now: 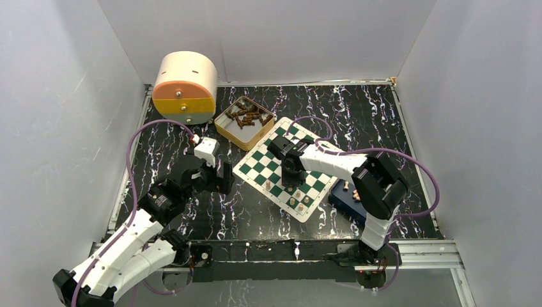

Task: Set up the chess pieces on the board
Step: Place the chess piece on the chessboard, then pick up the chess piece from the storage box.

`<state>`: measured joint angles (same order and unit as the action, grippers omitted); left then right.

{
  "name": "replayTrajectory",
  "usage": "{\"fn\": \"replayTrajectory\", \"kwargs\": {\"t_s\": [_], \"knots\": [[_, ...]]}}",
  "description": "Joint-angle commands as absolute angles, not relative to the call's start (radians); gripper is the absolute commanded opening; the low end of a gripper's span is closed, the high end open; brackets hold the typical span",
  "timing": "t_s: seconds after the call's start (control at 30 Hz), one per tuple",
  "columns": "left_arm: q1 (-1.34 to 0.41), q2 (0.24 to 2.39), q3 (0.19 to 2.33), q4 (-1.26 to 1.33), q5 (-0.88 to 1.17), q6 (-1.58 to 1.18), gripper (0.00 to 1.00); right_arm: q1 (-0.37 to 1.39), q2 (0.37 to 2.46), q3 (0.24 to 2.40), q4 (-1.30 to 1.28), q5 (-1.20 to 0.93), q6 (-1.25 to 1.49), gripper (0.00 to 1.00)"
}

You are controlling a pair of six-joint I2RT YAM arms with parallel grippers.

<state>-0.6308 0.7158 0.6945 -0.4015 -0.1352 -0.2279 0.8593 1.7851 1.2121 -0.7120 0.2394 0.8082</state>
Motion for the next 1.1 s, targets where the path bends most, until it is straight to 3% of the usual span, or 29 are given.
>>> {"fn": "replayTrajectory", "kwargs": {"t_s": [0.0,0.23,0.47,1.07], "knots": [[-0.634,0.697,0.699,-0.407,-0.152,-0.224,0.98,0.860,1.785,1.215,-0.703,0.250,0.818,0.36],[-0.634,0.695,0.698,-0.409,-0.150,-0.224,0.98,0.860,1.751,1.258,-0.747,0.280,0.809,0.45],[-0.633,0.695,0.699,-0.409,-0.151,-0.224,0.98,0.845,1.678,1.312,-0.809,0.337,0.774,0.47],[-0.633,0.706,0.700,-0.407,-0.146,-0.226,0.98,0.524,1.318,1.170,-0.894,0.366,0.697,0.39]]}}
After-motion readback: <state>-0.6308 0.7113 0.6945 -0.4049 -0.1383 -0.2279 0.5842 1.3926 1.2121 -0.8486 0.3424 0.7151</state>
